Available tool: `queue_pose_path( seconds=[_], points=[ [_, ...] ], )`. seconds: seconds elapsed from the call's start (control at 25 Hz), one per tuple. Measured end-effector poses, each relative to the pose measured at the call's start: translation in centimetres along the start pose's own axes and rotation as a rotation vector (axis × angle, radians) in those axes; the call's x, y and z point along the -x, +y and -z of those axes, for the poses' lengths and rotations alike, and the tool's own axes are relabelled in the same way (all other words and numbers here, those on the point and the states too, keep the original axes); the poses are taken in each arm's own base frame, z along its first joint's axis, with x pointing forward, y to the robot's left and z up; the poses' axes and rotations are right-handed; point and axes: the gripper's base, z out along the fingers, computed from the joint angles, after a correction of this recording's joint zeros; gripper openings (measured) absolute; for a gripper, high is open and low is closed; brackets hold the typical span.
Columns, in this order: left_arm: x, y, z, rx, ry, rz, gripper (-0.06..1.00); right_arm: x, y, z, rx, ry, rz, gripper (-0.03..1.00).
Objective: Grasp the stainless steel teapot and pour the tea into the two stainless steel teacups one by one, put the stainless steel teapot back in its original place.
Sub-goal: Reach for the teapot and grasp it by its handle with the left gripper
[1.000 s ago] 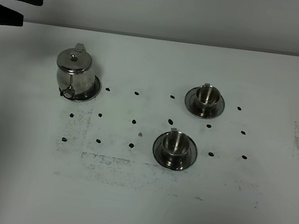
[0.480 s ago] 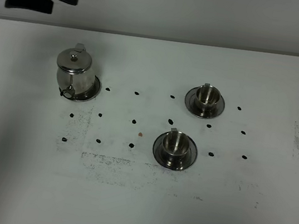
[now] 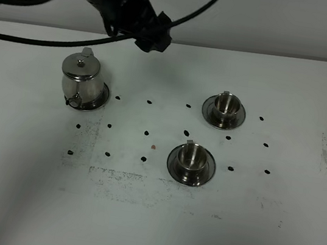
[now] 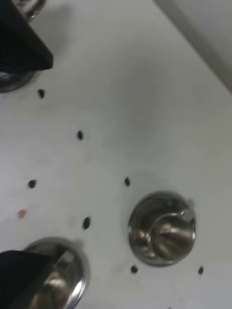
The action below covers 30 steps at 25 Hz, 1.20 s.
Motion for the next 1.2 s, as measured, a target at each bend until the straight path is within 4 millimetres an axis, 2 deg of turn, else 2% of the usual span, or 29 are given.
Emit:
queue_pose_path(
  seconds=[0.28,0.56,0.76,1.0,1.2],
  points=[
    [0.0,1.2,-7.2,0.141,-0.089,0.056,0.69,0.0,0.0,0.0,0.000,0.000,-0.001,0.39],
    [-1.3,1.5,-12.5,0.153,-0.096,0.094,0.64,0.0,0.0,0.0,0.000,0.000,-0.001,0.39],
    [-2.5,2.9,-14.3,0.164,-0.074,0.164,0.57,0.0,0.0,0.0,0.000,0.000,-0.001,0.39],
    [-3.4,5.4,-14.3,0.194,-0.069,0.225,0.54,0.0,0.0,0.0,0.000,0.000,-0.001,0.39],
    [-4.2,6.4,-15.0,0.203,-0.052,0.262,0.54,0.0,0.0,0.0,0.000,0.000,-0.001,0.39]
  ],
)
